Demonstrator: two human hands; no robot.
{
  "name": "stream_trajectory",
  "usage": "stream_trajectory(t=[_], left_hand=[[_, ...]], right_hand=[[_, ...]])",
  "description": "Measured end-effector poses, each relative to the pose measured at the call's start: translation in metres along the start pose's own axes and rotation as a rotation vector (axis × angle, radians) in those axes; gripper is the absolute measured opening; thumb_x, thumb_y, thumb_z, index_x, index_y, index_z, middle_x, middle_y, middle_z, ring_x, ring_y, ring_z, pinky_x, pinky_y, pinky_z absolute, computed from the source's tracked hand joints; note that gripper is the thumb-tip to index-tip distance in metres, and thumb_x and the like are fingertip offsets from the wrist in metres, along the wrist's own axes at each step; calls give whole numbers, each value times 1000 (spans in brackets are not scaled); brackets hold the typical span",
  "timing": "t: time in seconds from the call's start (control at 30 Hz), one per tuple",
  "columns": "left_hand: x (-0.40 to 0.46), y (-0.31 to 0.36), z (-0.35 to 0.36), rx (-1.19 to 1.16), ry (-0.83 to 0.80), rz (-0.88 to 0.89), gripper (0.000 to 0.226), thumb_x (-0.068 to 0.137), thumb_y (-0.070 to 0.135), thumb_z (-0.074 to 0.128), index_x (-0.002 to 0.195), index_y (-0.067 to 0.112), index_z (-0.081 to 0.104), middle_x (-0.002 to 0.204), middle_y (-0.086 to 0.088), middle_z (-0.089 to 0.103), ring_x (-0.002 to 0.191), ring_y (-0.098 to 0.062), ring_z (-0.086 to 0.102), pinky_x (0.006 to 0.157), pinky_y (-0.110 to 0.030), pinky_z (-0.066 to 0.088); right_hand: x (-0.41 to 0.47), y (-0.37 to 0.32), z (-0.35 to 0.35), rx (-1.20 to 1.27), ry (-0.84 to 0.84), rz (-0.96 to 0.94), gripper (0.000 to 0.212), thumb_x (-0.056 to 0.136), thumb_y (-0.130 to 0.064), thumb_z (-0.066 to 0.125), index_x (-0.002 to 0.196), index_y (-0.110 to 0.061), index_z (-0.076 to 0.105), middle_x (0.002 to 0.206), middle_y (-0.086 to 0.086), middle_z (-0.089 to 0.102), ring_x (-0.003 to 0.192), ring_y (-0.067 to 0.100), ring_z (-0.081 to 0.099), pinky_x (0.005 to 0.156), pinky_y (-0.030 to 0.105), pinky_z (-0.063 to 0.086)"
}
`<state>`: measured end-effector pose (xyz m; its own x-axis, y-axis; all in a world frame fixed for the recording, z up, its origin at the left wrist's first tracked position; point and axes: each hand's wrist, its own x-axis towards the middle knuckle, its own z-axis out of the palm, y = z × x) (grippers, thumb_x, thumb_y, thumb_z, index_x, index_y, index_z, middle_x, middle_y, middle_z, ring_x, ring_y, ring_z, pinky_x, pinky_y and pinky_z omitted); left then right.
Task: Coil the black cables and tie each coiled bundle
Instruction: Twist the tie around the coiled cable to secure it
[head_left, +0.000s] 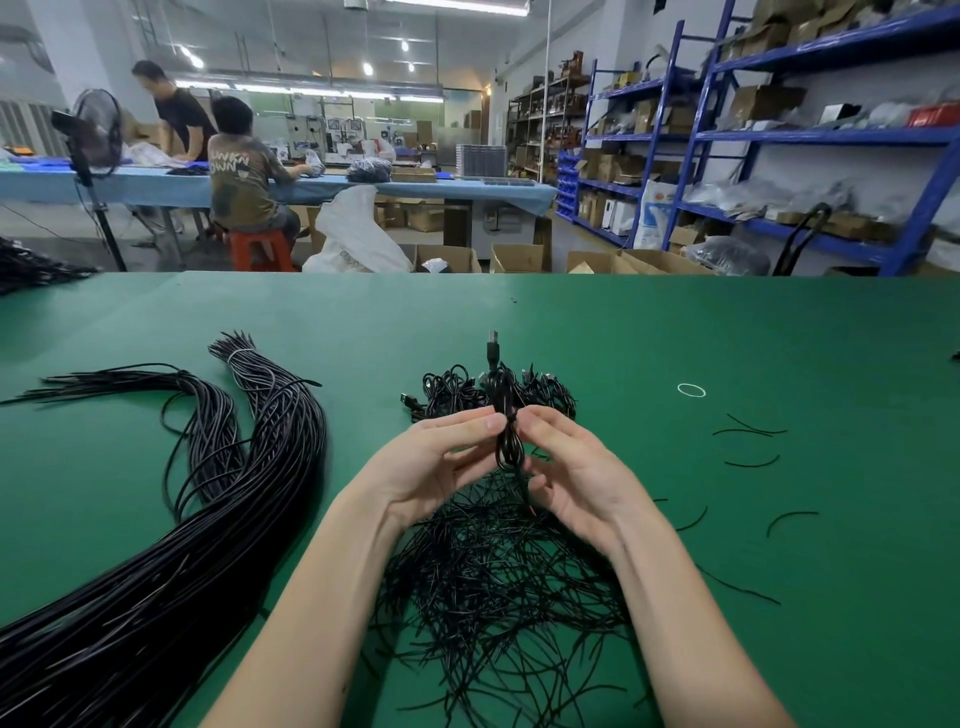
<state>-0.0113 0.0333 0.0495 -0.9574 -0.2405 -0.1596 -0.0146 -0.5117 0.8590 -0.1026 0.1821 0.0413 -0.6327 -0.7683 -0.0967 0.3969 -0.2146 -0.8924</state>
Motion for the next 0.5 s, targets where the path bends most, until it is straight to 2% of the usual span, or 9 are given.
stream_trajectory(t=[0.13,0.27,0.37,0.43,0.5], left_hand=[[1,-3,2,-12,27,7,15,66,9,79,80,13,83,88,-7,77,75,-10,73,63,-19,59],[0,-1,5,60,46,66,16,69,16,80,84,19,83,91,-2,77,76,-7,71,68,-19,57],[4,0,2,105,112,106,15,85,13,72,99,15,79,96,-3,76,81,-12,70,81,-26,55],[6,0,-1,100,152,107,21,94,8,63,114,10,69,101,-7,74,84,-16,71,80,-30,57],[7,0,-5,79,174,110,22,98,5,57,118,5,65,103,-10,73,85,-19,73,76,-32,60]], right_hand=[[1,0,1,-47,45,-36,20,58,-32,89,76,-28,80,83,-5,73,55,6,59,42,16,46],[0,3,2,-62,53,-33,24,67,-35,84,89,-27,81,80,-7,72,58,8,63,45,18,48],[1,3,0,-210,65,-76,32,79,-44,78,106,-27,78,86,-7,74,67,10,67,53,19,51],[2,5,-2,-270,95,-86,24,89,-41,74,108,-27,76,89,-6,75,68,10,67,55,20,52],[4,7,-3,-306,124,-80,18,94,-36,71,108,-26,76,87,-6,76,67,9,67,55,19,52]])
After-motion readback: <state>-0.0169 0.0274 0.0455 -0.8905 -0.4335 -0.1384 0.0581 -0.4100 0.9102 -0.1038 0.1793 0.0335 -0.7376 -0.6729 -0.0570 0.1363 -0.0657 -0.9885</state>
